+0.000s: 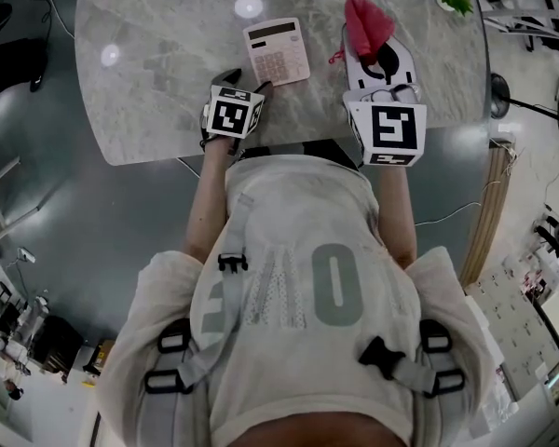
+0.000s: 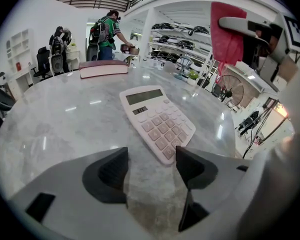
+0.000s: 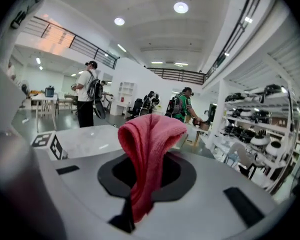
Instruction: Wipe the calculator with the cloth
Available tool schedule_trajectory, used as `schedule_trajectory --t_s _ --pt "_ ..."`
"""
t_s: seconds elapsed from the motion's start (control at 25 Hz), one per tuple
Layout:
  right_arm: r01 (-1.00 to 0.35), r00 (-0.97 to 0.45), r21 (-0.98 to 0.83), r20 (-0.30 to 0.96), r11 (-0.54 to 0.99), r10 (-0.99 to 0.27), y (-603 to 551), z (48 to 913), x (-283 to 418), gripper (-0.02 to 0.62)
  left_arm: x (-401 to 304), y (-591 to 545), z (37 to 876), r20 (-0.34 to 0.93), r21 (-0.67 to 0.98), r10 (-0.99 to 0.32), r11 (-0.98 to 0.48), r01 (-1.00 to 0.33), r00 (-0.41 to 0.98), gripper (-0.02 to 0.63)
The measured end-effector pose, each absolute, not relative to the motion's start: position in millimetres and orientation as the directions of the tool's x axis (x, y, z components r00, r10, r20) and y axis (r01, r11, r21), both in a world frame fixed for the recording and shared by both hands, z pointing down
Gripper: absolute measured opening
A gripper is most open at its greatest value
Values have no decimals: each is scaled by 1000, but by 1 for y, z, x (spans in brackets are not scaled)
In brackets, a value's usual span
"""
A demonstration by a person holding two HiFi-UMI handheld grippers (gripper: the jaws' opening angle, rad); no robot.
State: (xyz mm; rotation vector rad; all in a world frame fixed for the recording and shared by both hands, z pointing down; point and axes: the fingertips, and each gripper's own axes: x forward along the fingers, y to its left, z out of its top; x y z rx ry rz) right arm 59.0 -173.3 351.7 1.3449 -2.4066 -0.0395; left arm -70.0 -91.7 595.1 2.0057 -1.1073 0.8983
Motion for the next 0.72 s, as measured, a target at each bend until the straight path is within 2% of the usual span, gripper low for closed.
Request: schedule_trajectory --t_s 0.12,0.32,0.52,0.72 --pt "-703 -473 367 398 609 -786 -192 362 42 57 -72 -91 594 812 221 -422 -415 -883 402 293" --pt "-369 -474 596 539 713 -696 -215 398 6 55 -71 -91 593 812 226 -425 -403 -887 400 295" --pt "-74 -452 660 646 747 -615 -218 443 -23 55 -73 -93 593 810 228 -423 -410 -883 405 294" --pt "119 -391 652 724 749 -569 -210 488 -30 54 -72 -93 592 806 226 -430 -410 -883 407 295"
